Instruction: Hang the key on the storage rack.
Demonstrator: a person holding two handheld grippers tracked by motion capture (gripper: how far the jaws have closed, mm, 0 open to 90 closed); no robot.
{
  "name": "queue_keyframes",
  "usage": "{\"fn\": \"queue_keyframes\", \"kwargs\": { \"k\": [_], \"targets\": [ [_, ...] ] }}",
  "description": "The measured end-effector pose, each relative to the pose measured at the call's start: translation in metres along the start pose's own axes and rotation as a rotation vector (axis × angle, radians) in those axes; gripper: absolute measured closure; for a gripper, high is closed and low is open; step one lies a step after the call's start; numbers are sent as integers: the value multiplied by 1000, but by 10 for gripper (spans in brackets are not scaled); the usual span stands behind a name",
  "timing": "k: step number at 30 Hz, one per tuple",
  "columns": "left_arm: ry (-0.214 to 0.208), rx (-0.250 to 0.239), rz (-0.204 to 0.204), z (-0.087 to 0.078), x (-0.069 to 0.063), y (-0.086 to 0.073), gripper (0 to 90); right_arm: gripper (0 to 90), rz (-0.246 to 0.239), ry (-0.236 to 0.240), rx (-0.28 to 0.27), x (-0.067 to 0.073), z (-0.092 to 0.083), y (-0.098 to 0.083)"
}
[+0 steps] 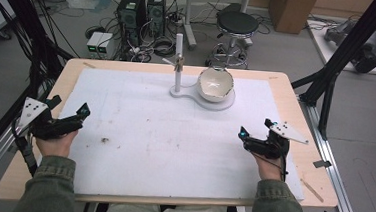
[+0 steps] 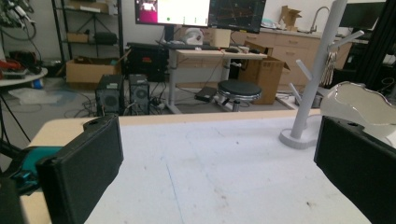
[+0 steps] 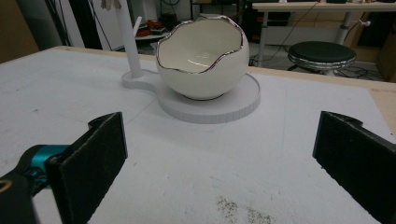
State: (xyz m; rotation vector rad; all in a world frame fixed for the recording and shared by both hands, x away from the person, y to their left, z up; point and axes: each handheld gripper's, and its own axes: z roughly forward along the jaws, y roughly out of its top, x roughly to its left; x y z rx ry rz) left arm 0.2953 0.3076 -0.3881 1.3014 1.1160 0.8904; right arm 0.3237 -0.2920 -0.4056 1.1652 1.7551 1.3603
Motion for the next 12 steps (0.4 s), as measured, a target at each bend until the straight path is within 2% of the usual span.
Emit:
{"fn": "queue_keyframes", "kwargs": {
  "k": [2, 6, 12],
  "targets": [
    [12, -7, -5, -3, 1, -7, 17, 19, -4, 1, -1, 0, 1, 0],
    [30, 15, -15, -2, 4, -12, 17, 19, -6, 5, 3, 1, 1, 0],
    [19, 21, -13, -1, 2, -13, 17, 20, -18, 11, 12, 3, 4, -1]
  ]
}}
